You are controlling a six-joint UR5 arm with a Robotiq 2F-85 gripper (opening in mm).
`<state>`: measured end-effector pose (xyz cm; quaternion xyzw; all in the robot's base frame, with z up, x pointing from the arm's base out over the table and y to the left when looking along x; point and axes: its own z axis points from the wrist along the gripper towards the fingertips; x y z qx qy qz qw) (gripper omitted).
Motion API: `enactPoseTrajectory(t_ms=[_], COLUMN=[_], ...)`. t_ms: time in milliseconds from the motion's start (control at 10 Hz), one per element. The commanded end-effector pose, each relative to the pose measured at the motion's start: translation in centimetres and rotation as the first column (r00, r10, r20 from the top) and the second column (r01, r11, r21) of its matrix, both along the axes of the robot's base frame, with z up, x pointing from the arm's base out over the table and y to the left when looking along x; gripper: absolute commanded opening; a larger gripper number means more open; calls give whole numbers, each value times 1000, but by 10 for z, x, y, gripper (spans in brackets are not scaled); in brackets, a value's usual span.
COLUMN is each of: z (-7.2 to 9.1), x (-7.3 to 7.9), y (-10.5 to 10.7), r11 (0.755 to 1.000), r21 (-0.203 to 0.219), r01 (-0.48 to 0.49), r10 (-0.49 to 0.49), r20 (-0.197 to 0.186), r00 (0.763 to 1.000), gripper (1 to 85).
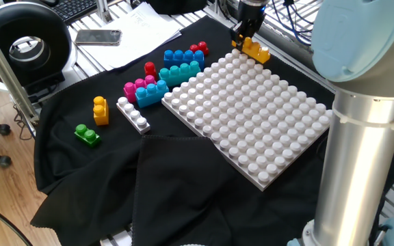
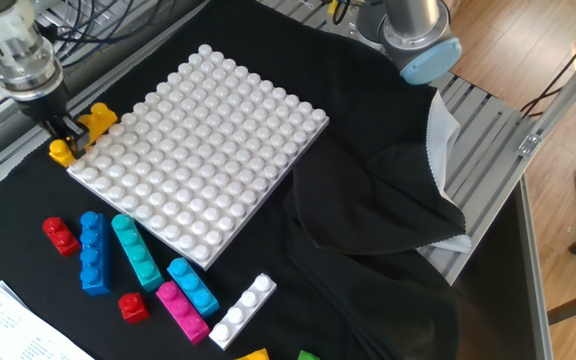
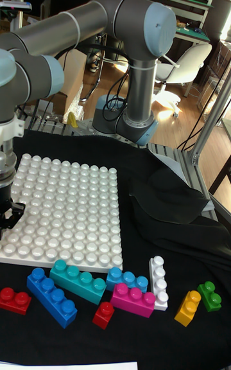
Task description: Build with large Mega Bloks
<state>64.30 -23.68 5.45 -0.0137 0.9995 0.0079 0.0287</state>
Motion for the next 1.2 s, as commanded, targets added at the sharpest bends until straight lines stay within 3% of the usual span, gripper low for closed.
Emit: enactPoseTrajectory(t_ms=[0, 500, 900, 1000, 1100], z=[-5, -10, -14, -14, -14], x=[2, -3, -10, -11, -11], y=[11, 11, 11, 10, 10], r11=[999, 999, 999, 1000, 1000], r21=[8, -15, -11, -12, -12], r01=[39, 31, 30, 22, 11], r10=[-39, -31, -30, -22, -11], r20=[9, -1, -16, -16, -13], r00=[999, 1000, 999, 1000, 1000], gripper=[253, 253, 257, 277, 370])
